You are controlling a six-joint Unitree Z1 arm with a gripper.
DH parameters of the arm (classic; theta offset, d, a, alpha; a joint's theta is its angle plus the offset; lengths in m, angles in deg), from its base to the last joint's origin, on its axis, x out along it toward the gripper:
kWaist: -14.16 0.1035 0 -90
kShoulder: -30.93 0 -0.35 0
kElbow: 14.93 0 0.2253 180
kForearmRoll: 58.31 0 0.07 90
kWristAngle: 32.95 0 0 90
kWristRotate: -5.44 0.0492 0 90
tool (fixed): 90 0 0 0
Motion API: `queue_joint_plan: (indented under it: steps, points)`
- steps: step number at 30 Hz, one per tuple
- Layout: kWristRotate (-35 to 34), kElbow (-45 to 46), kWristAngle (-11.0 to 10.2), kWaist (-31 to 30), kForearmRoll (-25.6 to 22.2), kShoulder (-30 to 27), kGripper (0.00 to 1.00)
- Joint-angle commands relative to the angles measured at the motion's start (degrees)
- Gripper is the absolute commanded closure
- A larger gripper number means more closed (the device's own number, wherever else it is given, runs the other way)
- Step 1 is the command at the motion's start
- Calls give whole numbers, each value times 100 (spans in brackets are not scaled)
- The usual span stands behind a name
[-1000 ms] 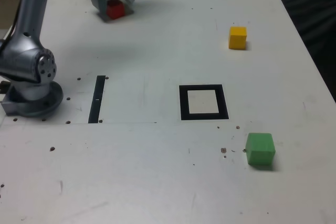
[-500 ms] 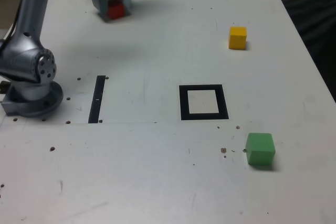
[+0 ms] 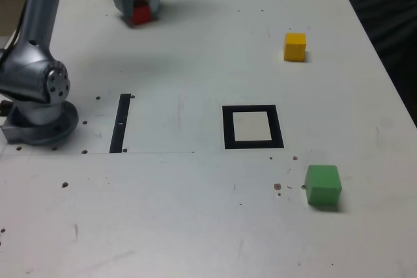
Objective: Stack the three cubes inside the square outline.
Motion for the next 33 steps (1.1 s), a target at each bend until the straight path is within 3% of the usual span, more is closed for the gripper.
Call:
queue_joint_plan:
  steps: [1, 8, 16, 33]
  points:
    - [12, 4, -38, -63, 15, -92, 73]
    - [54, 155, -89, -408, 21, -487, 73]
    - [21, 646, -10, -972, 75, -920, 73]
    - [-835, 2595, 232, -2805, 825, -2367, 73]
